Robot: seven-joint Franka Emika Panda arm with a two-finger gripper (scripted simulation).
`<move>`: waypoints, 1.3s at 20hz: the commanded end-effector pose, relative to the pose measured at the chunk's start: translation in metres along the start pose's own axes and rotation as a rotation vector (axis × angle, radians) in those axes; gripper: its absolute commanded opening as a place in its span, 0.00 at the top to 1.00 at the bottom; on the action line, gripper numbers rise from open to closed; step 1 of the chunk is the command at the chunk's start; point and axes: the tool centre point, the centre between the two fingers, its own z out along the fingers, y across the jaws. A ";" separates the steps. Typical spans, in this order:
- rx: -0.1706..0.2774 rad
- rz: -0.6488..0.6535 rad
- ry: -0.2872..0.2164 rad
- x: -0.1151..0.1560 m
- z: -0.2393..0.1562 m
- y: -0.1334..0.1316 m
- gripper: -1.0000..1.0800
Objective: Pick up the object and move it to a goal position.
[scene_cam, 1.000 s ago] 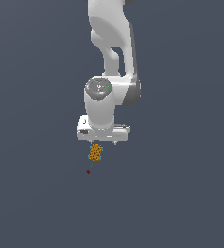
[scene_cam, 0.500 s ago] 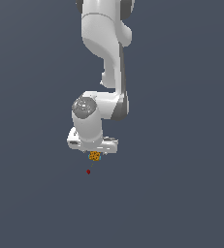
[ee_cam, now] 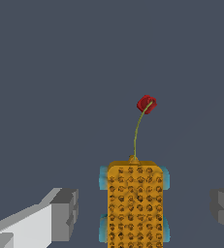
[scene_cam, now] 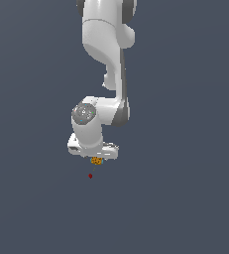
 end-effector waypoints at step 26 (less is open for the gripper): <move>0.000 0.001 0.000 0.000 0.048 0.001 1.00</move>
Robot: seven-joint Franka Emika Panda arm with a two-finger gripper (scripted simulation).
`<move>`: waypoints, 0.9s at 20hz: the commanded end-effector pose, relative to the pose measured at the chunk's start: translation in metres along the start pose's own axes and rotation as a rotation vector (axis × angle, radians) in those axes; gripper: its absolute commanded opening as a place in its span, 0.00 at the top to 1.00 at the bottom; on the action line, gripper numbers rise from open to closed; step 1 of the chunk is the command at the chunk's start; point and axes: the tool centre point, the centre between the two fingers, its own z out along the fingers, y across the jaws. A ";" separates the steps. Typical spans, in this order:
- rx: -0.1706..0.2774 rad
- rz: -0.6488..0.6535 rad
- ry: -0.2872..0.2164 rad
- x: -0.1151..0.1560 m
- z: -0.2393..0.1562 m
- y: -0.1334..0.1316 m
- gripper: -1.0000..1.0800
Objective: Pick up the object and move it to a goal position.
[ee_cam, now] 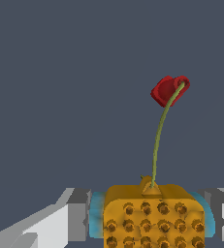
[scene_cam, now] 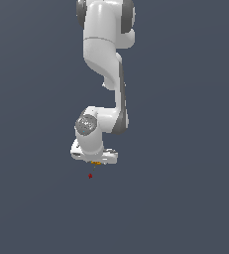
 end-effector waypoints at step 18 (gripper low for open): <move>0.000 -0.001 0.000 -0.018 -0.096 -0.044 1.00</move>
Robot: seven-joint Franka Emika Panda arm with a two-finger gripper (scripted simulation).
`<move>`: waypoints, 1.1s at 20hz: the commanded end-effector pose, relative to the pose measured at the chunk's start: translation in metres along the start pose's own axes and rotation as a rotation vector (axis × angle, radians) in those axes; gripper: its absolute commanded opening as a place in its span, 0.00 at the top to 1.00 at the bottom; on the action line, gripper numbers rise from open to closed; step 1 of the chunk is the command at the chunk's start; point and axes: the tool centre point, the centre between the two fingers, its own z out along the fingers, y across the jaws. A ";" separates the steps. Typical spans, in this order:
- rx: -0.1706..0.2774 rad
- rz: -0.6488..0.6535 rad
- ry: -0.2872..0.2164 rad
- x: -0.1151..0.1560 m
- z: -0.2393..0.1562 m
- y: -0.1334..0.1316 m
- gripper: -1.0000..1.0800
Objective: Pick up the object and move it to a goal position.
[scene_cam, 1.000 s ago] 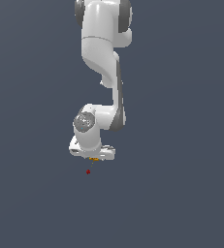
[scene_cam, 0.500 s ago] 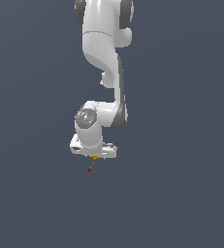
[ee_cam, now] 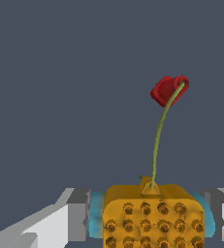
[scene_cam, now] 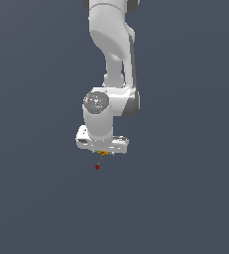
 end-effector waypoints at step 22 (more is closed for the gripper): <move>-0.002 0.000 0.002 -0.044 -0.261 -0.118 1.00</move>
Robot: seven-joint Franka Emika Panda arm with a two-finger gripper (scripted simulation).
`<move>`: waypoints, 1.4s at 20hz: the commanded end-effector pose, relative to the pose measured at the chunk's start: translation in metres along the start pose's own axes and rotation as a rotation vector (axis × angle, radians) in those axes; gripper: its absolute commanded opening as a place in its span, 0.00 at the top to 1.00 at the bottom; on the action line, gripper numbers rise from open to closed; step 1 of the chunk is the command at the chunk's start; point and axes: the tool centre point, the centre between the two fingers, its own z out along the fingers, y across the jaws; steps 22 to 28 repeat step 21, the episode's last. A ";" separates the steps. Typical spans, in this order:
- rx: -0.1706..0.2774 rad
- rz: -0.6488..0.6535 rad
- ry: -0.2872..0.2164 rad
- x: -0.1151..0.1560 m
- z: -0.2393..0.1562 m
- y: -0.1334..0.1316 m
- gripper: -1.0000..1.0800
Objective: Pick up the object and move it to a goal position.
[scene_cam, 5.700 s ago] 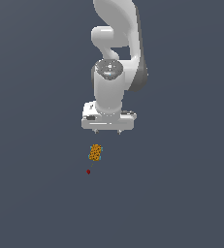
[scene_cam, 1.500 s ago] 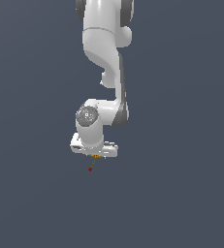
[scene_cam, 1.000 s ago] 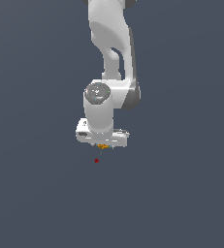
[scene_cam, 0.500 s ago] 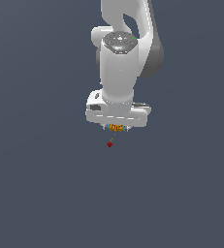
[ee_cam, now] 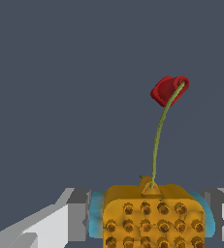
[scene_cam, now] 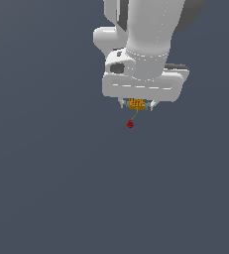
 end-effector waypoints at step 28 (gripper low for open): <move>0.002 0.000 0.000 -0.012 -0.111 -0.051 1.00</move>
